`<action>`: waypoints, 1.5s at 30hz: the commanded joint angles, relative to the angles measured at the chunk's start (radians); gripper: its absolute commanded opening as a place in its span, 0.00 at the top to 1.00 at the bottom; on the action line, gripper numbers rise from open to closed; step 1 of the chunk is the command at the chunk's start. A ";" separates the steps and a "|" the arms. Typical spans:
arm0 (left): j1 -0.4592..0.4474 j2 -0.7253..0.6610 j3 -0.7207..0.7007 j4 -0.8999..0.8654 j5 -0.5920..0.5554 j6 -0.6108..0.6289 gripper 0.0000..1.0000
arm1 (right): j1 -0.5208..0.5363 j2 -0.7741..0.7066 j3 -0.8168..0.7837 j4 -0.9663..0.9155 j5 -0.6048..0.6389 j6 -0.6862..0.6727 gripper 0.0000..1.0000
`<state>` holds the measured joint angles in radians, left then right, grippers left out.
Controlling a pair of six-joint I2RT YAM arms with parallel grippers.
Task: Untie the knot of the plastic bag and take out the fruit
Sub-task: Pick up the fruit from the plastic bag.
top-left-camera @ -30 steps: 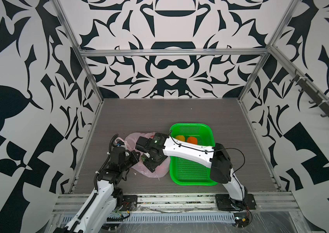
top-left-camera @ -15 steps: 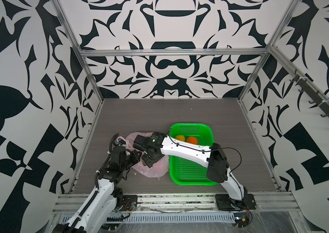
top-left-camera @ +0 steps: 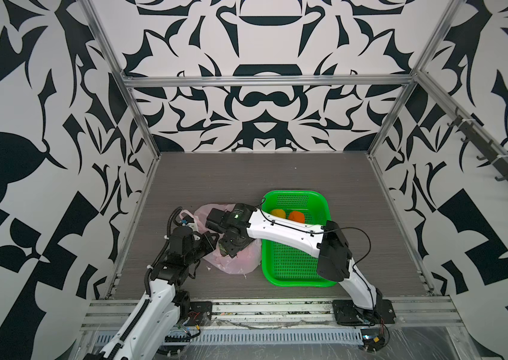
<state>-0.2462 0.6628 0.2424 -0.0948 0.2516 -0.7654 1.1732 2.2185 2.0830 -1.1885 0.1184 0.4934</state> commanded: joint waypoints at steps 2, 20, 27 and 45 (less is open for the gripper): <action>0.003 -0.002 -0.014 -0.001 0.006 0.008 1.00 | 0.002 -0.033 -0.055 -0.036 -0.014 0.014 0.26; 0.004 -0.047 -0.049 -0.016 0.016 -0.018 1.00 | 0.003 0.010 -0.138 0.109 -0.020 0.205 0.16; 0.004 -0.061 -0.066 -0.019 0.019 -0.021 1.00 | -0.001 0.041 -0.121 0.148 -0.004 0.230 0.10; 0.003 -0.061 -0.087 0.003 0.016 -0.051 1.00 | -0.038 0.072 -0.109 0.246 0.010 0.304 0.04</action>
<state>-0.2462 0.6086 0.1768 -0.0937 0.2558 -0.8047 1.1503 2.2875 1.9827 -0.9974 0.1055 0.7612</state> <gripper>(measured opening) 0.045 0.958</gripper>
